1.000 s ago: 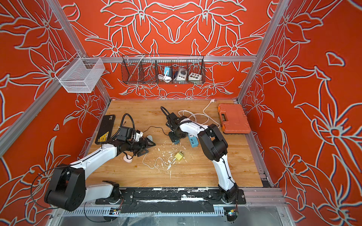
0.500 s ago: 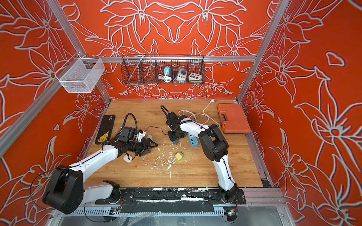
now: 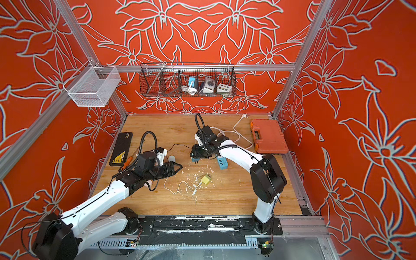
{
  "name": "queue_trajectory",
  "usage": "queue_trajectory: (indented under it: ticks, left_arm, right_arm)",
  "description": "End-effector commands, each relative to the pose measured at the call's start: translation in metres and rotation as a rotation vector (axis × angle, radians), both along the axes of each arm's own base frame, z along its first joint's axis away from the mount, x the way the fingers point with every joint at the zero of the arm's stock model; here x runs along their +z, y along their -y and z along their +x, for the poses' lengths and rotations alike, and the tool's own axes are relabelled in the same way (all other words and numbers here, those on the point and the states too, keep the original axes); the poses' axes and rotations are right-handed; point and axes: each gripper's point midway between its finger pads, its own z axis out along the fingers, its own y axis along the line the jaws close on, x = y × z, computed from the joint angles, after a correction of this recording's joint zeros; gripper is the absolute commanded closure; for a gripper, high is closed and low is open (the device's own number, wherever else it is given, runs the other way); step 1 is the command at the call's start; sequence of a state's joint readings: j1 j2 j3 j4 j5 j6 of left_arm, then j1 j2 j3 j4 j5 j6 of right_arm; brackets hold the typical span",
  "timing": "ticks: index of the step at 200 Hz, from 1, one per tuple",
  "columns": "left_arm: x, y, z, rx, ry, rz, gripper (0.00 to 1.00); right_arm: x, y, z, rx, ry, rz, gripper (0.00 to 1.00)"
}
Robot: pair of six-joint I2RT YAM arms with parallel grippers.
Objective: Charge the bluetooth headset
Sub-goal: Pick up the plug from the center of the board.
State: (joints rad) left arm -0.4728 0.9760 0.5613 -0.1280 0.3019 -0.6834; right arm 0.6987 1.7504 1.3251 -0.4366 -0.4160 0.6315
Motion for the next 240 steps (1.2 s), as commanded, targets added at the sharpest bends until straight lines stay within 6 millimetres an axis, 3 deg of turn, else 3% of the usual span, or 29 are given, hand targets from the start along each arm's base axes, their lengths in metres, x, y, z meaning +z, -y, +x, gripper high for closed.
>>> queue_trajectory:
  ticks: [1, 23, 79, 133, 240]
  left_arm:
    - [0.027, 0.000, 0.014, 0.053, 0.172, 0.018, 0.24]
    - [0.034, 0.010, 0.014, 0.036, 0.225, 0.026, 0.23]
    - [0.033, 0.028, 0.023, 0.047, 0.269, 0.087, 0.22]
    - [0.043, 0.036, 0.031, 0.082, 0.320, 0.113, 0.20]
    - [0.051, 0.046, 0.039, 0.083, 0.328, 0.075, 0.38]
  right_arm:
    - [0.022, -0.015, -0.004, -0.066, -0.033, 0.132, 0.59]
    - [0.031, -0.019, -0.008, -0.090, -0.032, 0.175, 0.59]
    - [0.049, -0.031, -0.019, -0.133, -0.044, 0.276, 0.59]
    - [0.061, -0.031, -0.026, -0.166, -0.037, 0.318, 0.60]
    - [0.069, -0.034, -0.039, -0.185, -0.030, 0.359, 0.60]
